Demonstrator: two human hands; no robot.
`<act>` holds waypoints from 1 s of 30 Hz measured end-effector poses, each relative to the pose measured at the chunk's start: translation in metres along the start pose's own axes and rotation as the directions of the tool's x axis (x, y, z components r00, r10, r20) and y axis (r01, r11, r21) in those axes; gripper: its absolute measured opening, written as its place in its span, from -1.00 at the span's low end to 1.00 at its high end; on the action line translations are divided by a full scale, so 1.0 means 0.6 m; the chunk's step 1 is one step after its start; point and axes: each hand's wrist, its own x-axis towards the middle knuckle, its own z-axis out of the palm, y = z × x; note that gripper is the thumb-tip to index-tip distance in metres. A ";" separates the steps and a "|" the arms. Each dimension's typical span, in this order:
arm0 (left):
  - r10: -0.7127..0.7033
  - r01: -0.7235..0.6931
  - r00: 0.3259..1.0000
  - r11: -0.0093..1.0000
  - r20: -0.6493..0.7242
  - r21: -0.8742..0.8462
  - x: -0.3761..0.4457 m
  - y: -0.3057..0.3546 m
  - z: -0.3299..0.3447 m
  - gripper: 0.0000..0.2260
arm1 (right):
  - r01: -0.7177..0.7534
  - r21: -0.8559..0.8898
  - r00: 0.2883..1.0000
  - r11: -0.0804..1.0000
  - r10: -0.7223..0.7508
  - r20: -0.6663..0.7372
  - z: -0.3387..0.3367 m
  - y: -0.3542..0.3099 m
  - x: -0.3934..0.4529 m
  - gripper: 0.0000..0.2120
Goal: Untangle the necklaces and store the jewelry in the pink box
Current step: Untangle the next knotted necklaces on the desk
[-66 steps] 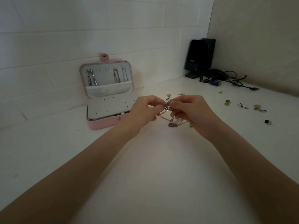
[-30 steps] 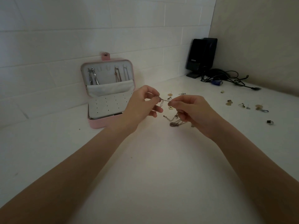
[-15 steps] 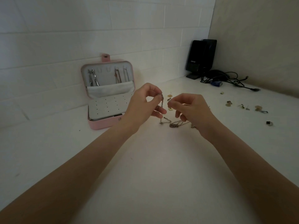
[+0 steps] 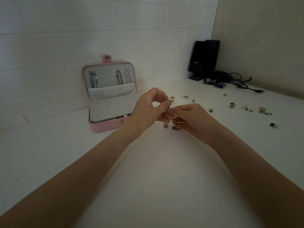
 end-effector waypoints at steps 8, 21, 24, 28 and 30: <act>-0.213 0.222 0.975 0.944 0.063 -0.244 -0.001 0.009 -0.003 -0.89 | -0.036 0.146 0.998 0.989 0.044 -0.048 0.001 -0.005 0.002 -0.92; -0.342 0.357 0.934 0.905 0.102 -0.232 -0.003 0.010 -0.003 -0.87 | -0.139 0.459 0.990 0.877 0.109 0.091 -0.007 -0.016 -0.001 -0.83; -0.273 0.276 0.961 0.958 0.043 -0.074 -0.005 0.007 0.000 -0.85 | -0.137 0.392 0.990 0.910 0.110 0.089 -0.005 -0.013 0.000 -0.87; -0.120 0.124 0.989 0.991 -0.083 0.047 -0.004 0.014 -0.004 -0.85 | -0.069 0.323 0.998 0.944 0.067 0.018 -0.002 -0.013 0.001 -0.92; -0.050 0.061 0.992 0.994 -0.116 0.092 -0.003 0.017 -0.004 -0.86 | -0.046 0.366 0.999 0.930 0.053 -0.010 -0.004 -0.015 0.001 -0.91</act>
